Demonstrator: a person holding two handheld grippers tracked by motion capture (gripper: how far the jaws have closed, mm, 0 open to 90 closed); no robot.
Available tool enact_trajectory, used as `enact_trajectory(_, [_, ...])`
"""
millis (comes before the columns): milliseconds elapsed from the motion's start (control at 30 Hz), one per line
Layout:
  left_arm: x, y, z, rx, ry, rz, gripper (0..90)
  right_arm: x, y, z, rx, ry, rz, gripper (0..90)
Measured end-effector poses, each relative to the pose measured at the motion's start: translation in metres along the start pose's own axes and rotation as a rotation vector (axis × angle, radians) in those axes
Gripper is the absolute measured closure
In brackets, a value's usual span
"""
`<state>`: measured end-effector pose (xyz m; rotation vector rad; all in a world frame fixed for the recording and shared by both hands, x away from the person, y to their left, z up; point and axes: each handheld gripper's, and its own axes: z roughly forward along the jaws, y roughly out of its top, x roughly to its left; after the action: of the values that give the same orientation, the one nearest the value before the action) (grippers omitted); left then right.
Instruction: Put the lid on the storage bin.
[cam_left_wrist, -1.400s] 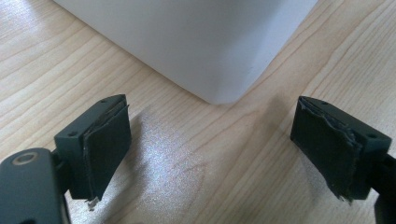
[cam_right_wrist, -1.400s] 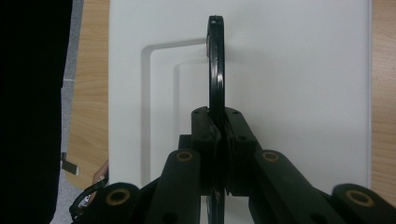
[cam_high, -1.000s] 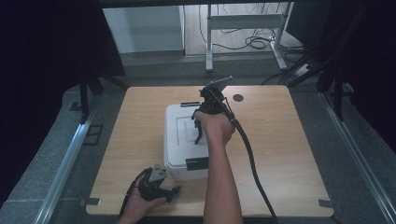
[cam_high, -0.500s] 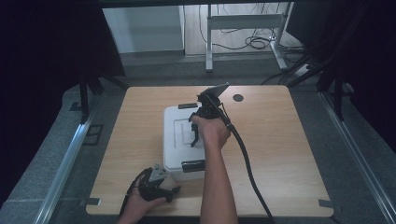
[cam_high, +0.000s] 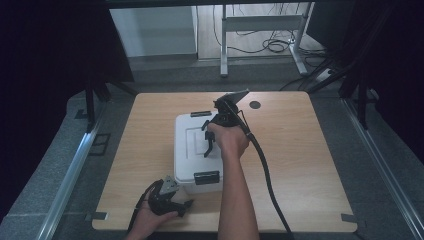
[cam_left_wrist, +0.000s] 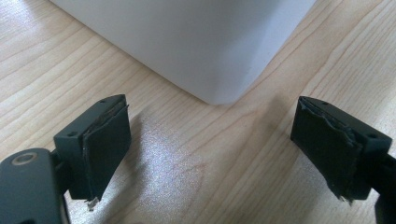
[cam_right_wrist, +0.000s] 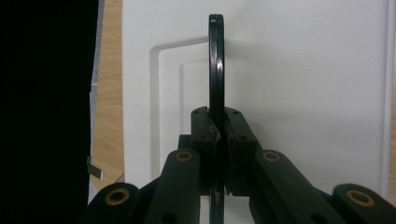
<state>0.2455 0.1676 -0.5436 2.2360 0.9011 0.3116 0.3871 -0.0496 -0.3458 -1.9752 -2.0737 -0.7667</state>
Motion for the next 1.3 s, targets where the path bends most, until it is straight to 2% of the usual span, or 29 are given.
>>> enact_trajectory(167, [0.000,0.000,0.000,0.000,0.001,-0.001,12.0,0.005,0.004,-0.005,-0.019,-0.007,-0.002,85.2])
enact_trajectory(400, [0.000,0.000,0.000,0.000,-0.001,0.003,12.0,-0.002,0.003,0.008,-0.014,-0.020,0.007,85.2])
enact_trajectory(800, [0.000,0.000,0.000,0.000,-0.001,0.003,12.0,-0.010,0.001,0.014,-0.025,0.012,-0.003,83.1])
enact_trajectory(933, [0.000,0.000,0.000,0.000,-0.001,0.003,11.9,-0.009,0.001,0.019,-0.019,0.015,-0.031,79.6])
enact_trajectory(1067, [0.000,0.000,0.000,0.000,-0.001,0.003,11.9,-0.010,0.001,0.015,-0.028,0.015,-0.046,76.1])
enact_trajectory(1167, [0.000,0.000,0.000,0.000,-0.001,0.003,11.9,-0.013,0.002,0.010,-0.026,0.020,-0.055,69.3])
enact_trajectory(1300, [0.000,0.000,0.000,0.000,-0.001,0.004,11.9,-0.017,0.002,0.004,-0.054,0.014,-0.060,62.0])
